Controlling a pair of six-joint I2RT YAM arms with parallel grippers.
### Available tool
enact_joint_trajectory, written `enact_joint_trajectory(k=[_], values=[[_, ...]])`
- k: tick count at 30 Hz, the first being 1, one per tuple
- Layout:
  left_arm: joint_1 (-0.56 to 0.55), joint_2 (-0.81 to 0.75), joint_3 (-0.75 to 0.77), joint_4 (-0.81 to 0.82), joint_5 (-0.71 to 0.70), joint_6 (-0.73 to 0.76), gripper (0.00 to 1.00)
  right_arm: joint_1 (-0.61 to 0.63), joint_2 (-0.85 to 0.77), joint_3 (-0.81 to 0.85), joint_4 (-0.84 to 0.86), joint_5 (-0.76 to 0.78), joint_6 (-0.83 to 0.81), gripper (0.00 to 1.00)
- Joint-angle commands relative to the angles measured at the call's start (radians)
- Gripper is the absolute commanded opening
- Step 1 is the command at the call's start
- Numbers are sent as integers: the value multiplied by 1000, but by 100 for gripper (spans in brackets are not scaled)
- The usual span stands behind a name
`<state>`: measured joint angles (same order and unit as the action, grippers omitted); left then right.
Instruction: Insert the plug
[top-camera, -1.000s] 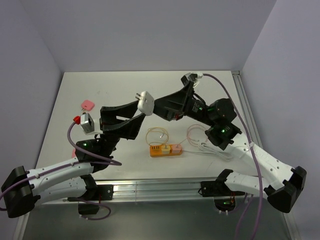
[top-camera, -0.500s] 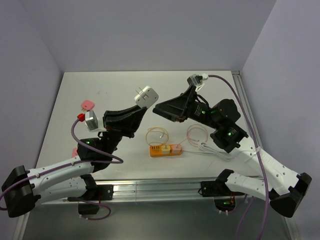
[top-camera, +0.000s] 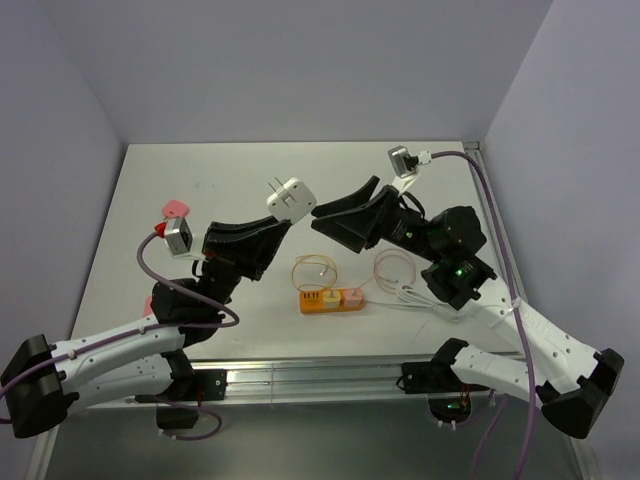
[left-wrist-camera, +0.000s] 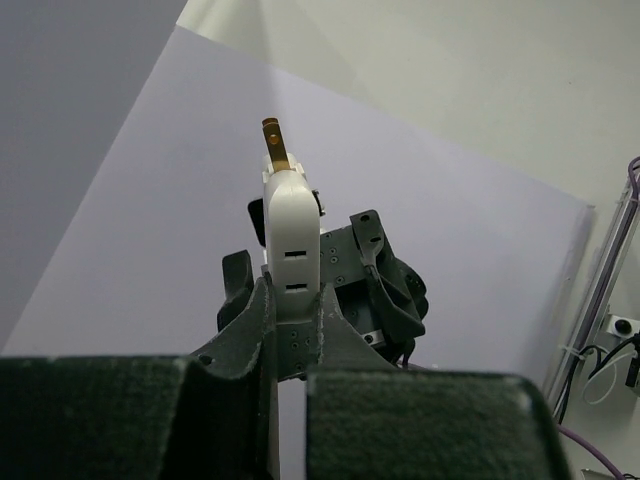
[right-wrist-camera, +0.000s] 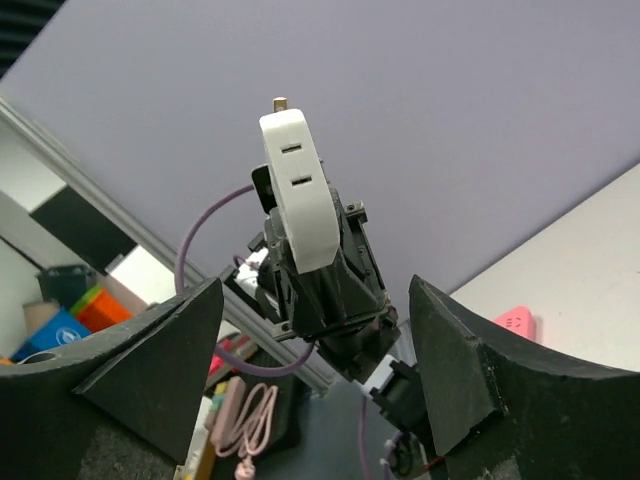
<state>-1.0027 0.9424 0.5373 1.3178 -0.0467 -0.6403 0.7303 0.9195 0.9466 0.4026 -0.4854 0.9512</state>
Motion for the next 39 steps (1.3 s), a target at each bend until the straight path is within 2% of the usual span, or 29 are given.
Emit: enact_joint_trajectory(k=[1,4,8,16,19,20,21,22,25,26,28,30,31,33,36,39], values=[[-1,-16,-5,109,-5,-64,0,-5,34,47,104,-64,-69,81],[-1,-28,10,67,19,-64,0,-5,53,102,50,-71,-126,80],[-1,-19,4,89,38,-113,0,-3,85,161,25,-101,-183,76],[-1,-20,-8,84,59,-141,0,-6,159,202,61,-166,-157,53],[-1,-21,12,28,93,-133,0,-6,177,227,33,-202,-190,34],[-1,-22,16,0,97,-137,1,-6,182,248,16,-208,-212,9],[-1,-27,18,-21,100,-137,1,-6,183,259,-8,-214,-229,0],[-1,-31,29,-57,106,-134,10,-8,188,273,-72,-217,-276,0],[-1,-92,81,-317,128,-63,47,-19,176,308,-228,-208,-359,0],[-1,-112,98,-488,123,-17,66,-37,171,320,-267,-208,-412,0],[-1,-175,141,-624,123,40,78,-67,168,337,-394,-219,-498,0],[-1,-242,167,-800,114,128,82,-107,168,366,-529,-228,-572,0],[-1,-267,174,-857,105,177,83,-114,165,374,-569,-223,-651,0],[-1,-342,188,-989,41,212,84,-115,153,374,-625,-257,-709,0],[-1,-430,214,-1083,-82,280,83,-115,148,350,-648,-387,-772,0],[-1,-461,265,-1178,-123,344,83,-114,189,339,-644,-551,-761,0]])
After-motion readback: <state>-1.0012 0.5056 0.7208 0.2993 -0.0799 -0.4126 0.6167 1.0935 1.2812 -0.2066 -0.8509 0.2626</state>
